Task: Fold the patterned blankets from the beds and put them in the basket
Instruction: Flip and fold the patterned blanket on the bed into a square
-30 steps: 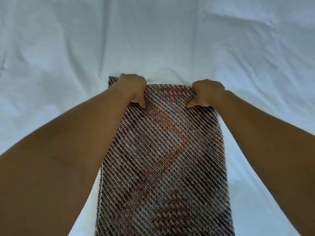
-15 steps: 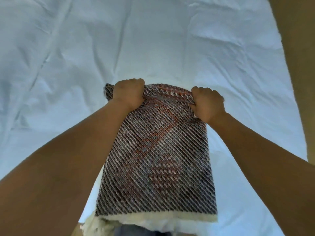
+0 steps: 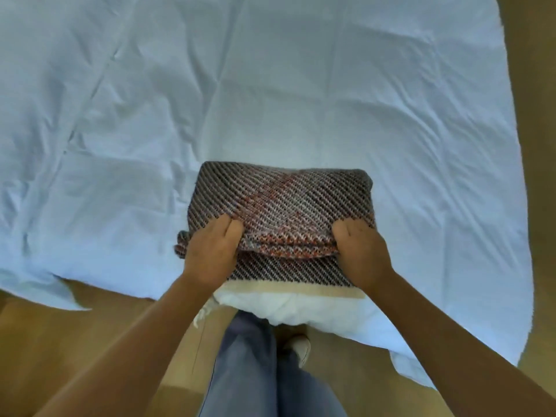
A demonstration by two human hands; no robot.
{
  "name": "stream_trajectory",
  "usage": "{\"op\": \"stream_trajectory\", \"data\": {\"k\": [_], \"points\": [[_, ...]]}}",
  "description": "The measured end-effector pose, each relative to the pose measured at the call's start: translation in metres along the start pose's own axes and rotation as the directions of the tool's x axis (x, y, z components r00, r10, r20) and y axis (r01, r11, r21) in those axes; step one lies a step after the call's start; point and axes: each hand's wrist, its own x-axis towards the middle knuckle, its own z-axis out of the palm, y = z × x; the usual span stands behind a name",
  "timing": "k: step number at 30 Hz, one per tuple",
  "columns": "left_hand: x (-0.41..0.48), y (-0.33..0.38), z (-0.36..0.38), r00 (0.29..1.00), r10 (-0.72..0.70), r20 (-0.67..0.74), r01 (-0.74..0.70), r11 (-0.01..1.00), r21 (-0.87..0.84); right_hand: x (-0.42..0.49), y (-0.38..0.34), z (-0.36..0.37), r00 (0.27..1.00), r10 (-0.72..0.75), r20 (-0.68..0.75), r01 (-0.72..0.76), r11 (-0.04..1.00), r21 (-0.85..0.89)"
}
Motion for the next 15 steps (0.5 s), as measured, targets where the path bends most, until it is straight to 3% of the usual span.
{"op": "stream_trajectory", "data": {"k": [2, 5, 9, 11, 13, 14, 15], "points": [[-0.023, 0.002, 0.024, 0.994, -0.053, 0.093, 0.050, 0.998, 0.037, -0.019, -0.010, 0.024, 0.985, 0.022, 0.168, -0.020, 1.000, -0.017], [-0.051, 0.006, 0.055, 0.957, -0.176, 0.231, 0.150, 0.981, 0.125, -0.042, -0.019, 0.056, 0.882, 0.109, 0.458, -0.094, 0.994, -0.056], [-0.058, 0.008, 0.063, 0.887, -0.219, 0.406, 0.192, 0.976, 0.106, -0.041, -0.022, 0.062, 0.828, 0.147, 0.541, -0.156, 0.987, -0.029], [-0.050, 0.007, 0.054, 0.894, -0.181, 0.411, 0.185, 0.982, 0.028, -0.035, -0.018, 0.056, 0.805, 0.121, 0.580, -0.252, 0.956, 0.149], [-0.037, 0.009, 0.044, 0.925, -0.144, 0.351, 0.193, 0.975, -0.109, -0.030, -0.013, 0.041, 0.867, 0.155, 0.473, -0.380, 0.820, 0.428], [-0.029, 0.013, 0.040, 0.948, -0.129, 0.292, 0.188, 0.965, -0.184, -0.027, -0.007, 0.035, 0.906, 0.265, 0.329, -0.409, 0.746, 0.525], [-0.020, 0.020, 0.038, 0.966, -0.124, 0.228, 0.179, 0.955, -0.236, -0.022, 0.000, 0.029, 0.890, 0.421, 0.178, -0.440, 0.686, 0.579]]}}
